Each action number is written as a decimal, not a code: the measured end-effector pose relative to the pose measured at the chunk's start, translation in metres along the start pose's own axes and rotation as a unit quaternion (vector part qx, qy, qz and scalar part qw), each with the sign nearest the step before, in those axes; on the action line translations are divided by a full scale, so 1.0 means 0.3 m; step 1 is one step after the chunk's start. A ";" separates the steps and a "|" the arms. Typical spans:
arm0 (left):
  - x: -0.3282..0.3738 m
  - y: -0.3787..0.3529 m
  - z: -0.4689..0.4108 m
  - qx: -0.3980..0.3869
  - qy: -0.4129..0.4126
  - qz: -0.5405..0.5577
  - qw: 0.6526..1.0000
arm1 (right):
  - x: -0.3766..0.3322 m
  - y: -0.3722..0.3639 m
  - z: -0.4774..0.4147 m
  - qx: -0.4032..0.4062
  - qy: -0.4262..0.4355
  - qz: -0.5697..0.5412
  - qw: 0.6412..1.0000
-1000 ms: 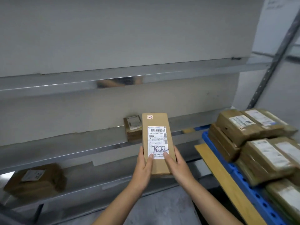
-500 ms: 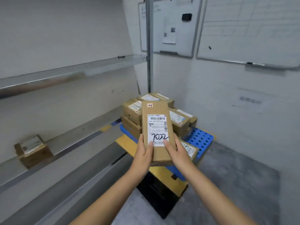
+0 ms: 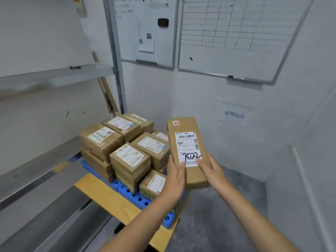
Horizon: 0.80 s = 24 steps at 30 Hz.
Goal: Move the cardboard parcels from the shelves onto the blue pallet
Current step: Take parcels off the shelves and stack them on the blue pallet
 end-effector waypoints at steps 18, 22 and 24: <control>-0.068 -0.089 -0.617 0.162 0.093 -0.094 0.978 | 0.240 -0.014 -0.696 -0.155 -0.036 0.022 0.987; -0.082 -0.103 -0.698 0.218 0.114 -0.116 0.962 | 0.288 -0.031 -0.812 -0.208 -0.037 0.006 0.977; -0.088 -0.116 -0.741 0.258 0.130 -0.142 0.947 | 0.312 -0.040 -0.874 -0.236 -0.034 -0.003 0.971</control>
Point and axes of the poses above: each hand's wrist, its own z-axis away from the middle knuckle, its own y-axis out of the back of the hand, x = y × z, the point moved 3 cm from there along -z, towards the middle knuckle, and after that the axes turned 14 degrees about y, right-handed, at the moved point
